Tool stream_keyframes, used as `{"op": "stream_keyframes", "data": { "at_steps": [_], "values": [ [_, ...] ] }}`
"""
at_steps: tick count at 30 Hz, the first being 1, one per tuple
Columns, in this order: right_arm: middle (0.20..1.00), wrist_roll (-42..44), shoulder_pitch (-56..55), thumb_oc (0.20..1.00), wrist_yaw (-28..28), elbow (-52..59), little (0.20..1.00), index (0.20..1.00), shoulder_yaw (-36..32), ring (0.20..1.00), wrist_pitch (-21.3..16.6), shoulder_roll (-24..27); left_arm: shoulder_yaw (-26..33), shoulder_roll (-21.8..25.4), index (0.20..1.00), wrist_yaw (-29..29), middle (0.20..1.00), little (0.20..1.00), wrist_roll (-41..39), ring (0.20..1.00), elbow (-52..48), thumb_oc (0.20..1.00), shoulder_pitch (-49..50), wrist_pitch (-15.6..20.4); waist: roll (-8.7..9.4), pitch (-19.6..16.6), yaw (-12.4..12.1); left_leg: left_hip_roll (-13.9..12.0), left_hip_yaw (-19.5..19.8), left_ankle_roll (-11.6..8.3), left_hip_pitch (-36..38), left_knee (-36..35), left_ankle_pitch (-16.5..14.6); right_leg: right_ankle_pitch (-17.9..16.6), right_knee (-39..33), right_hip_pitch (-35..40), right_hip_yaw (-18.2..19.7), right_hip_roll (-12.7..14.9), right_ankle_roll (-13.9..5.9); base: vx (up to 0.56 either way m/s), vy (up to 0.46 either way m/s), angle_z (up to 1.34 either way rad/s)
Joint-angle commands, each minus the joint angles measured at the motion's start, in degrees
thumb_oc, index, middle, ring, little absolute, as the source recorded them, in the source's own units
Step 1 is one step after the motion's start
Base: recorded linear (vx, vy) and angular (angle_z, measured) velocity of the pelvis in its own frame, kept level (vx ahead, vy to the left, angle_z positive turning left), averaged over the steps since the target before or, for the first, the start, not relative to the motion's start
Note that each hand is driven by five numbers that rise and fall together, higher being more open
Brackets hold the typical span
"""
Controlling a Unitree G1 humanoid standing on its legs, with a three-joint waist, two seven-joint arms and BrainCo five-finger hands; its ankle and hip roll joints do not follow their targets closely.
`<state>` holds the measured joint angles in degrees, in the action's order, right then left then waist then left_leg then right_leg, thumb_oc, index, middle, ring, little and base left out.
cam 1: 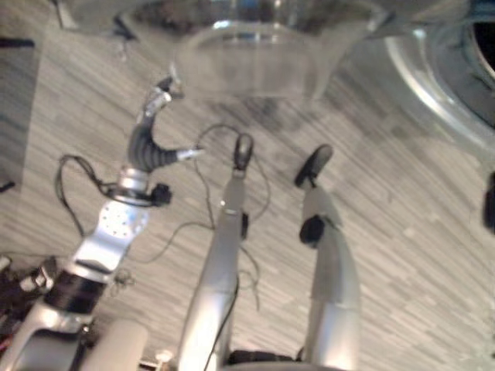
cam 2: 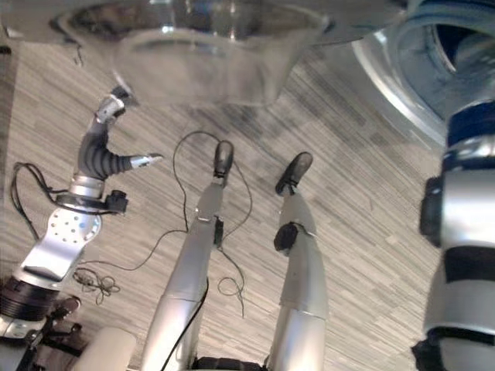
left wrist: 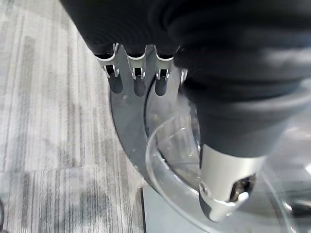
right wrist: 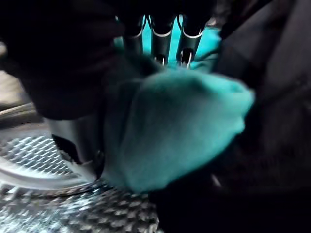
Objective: Grab the laundry basket,head to the washer,open it,put in the laundry and shut it.
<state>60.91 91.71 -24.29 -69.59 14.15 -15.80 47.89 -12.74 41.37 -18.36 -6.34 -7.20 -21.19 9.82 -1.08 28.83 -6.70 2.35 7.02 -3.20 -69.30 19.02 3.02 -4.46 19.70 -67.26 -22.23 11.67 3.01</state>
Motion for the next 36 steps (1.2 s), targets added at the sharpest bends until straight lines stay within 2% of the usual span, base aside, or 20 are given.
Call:
{"op": "stream_keyframes", "data": {
  "at_steps": [1, 5, 8, 15, 18, 20, 23, 25, 29, 31, 34, 36],
  "values": [
    [1.000, 3.4, -6.3, 1.000, 2.1, 6.3, 1.000, 1.000, 0.5, 1.000, -3.6, -1.5, 0.2, -3.5, 1.000, -0.1, 1.000, 1.000, 0.0, 1.000, -2.2, 1.000, 0.4, 2.5, -2.76, -6.6, -0.1, -2.2, -0.9, 1.76, -0.5, 5.9, -9.9, 10.7, 5.9, -0.2, 2.1, 1.2, -5.02, 0.00, 0.000, 0.00],
    [1.000, 0.2, -12.0, 1.000, -0.7, 14.3, 1.000, 1.000, -4.6, 1.000, -7.4, -4.6, 0.9, -4.2, 1.000, -0.4, 1.000, 1.000, 0.7, 1.000, -1.7, 1.000, 0.9, 2.4, -2.89, -6.7, 0.2, -1.9, -0.9, 2.04, -0.8, 6.2, -10.1, 10.5, 6.1, -0.4, 2.0, 1.2, -5.15, 0.00, 0.000, 0.00],
    [1.000, -9.4, -17.8, 1.000, -4.6, 25.7, 1.000, 1.000, -8.6, 1.000, -11.4, -6.6, 1.2, -5.2, 1.000, -1.2, 1.000, 1.000, 2.1, 1.000, -1.9, 1.000, -0.3, 4.0, -3.13, -7.0, 0.1, -1.6, -0.8, 2.48, -0.5, 6.2, -10.2, 10.1, 6.2, -0.4, 2.4, 1.3, -5.47, -0.02, 0.054, 0.00],
    [1.000, -19.5, -23.3, 1.000, -5.7, 40.9, 1.000, 1.000, -11.9, 1.000, -15.4, -10.4, 0.4, -4.2, 1.000, -1.5, 1.000, 1.000, 4.2, 1.000, -3.9, 1.000, -0.4, 6.5, -3.60, -7.7, -0.6, -1.2, -2.0, 3.37, 0.9, 6.2, -10.5, 8.9, 6.1, 0.2, 3.5, 1.7, -6.14, -0.02, 0.094, -0.01],
    [1.000, -23.4, -26.5, 1.000, -6.3, 47.0, 1.000, 1.000, -12.1, 1.000, -15.0, -13.4, 0.1, -3.5, 1.000, -1.1, 1.000, 1.000, 4.5, 1.000, -4.4, 1.000, 0.7, 6.7, -3.46, -7.9, -0.5, -1.1, -2.6, 3.76, 1.6, 6.6, -10.7, 8.2, 5.9, 0.8, 4.0, 1.9, -6.33, -0.03, 0.104, -0.08],
    [1.000, -26.4, -32.7, 1.000, -6.2, 52.8, 1.000, 1.000, -13.2, 1.000, -14.5, -18.4, -0.3, -3.0, 1.000, -0.5, 1.000, 1.000, 4.4, 1.000, -5.2, 1.000, 2.5, 6.6, -3.09, -8.1, 0.2, -1.0, -3.2, 4.18, 2.8, 6.9, -11.0, 7.3, 5.1, 2.2, 4.3, 2.2, -6.50, -0.02, 0.137, -0.01],
    [1.000, -29.1, -38.4, 1.000, -6.3, 54.7, 1.000, 1.000, -13.1, 1.000, -12.5, -21.2, -0.6, -1.9, 1.000, 0.2, 1.000, 1.000, 4.1, 1.000, -6.0, 1.000, 4.2, 6.8, -2.39, -8.6, 0.4, -0.8, -3.7, 4.57, 5.1, 6.4, -11.2, 6.5, 4.0, 4.4, 4.7, 2.3, -6.67, -0.02, 0.102, 0.03],
    [1.000, -28.5, -45.6, 1.000, -4.4, 54.8, 1.000, 1.000, -12.8, 1.000, -11.3, -24.9, 0.0, -1.1, 1.000, 0.8, 1.000, 1.000, 4.1, 1.000, -7.1, 1.000, 5.7, 7.1, -1.80, -8.9, 0.9, -0.6, -4.2, 4.75, 7.8, 5.4, -11.2, 5.6, 1.8, 7.1, 4.9, 2.6, -6.94, -0.03, 0.110, -0.05],
    [1.000, -26.3, -55.1, 1.000, -0.2, 53.7, 1.000, 1.000, -10.9, 1.000, -9.5, -29.1, 0.7, -0.3, 1.000, 1.7, 1.000, 1.000, 4.3, 1.000, -7.9, 1.000, 8.5, 7.5, -1.32, -9.1, 1.8, -0.4, -5.2, 4.79, 11.5, 3.4, -10.9, 3.6, -1.6, 10.7, 5.3, 3.1, -7.77, -0.01, 0.128, -0.04],
    [1.000, -25.7, -60.5, 1.000, 2.1, 53.6, 1.000, 1.000, -9.1, 1.000, -8.3, -31.2, 1.0, 0.0, 1.000, 2.0, 1.000, 1.000, 4.2, 1.000, -8.4, 1.000, 10.6, 7.7, -0.91, -9.3, 2.4, -0.2, -5.7, 4.81, 14.0, 2.0, -10.6, 2.5, -3.8, 13.2, 5.5, 3.5, -8.28, 0.00, 0.137, 0.02],
    [1.000, -25.2, -69.9, 1.000, 6.0, 47.9, 1.000, 1.000, -3.5, 1.000, -4.6, -36.0, 0.3, -0.3, 1.000, 2.0, 1.000, 1.000, 3.1, 1.000, -9.2, 1.000, 13.6, 8.1, -0.47, -9.6, 4.0, 0.4, -7.1, 4.93, 18.1, 0.9, -10.4, -0.2, -7.5, 17.9, 6.0, 4.3, -9.55, -0.01, 0.206, -0.10],
    [1.000, -25.3, -72.0, 1.000, 6.9, 46.1, 1.000, 1.000, -2.0, 1.000, -3.9, -36.7, 0.0, -0.6, 1.000, 2.0, 1.000, 1.000, 2.7, 1.000, -9.2, 1.000, 14.4, 8.1, -0.25, -9.7, 4.4, 0.4, -7.4, 4.99, 19.5, 0.6, -10.5, -0.8, -8.2, 19.1, 6.2, 4.6, -9.95, 0.01, 0.138, -0.23]
  ]
}}
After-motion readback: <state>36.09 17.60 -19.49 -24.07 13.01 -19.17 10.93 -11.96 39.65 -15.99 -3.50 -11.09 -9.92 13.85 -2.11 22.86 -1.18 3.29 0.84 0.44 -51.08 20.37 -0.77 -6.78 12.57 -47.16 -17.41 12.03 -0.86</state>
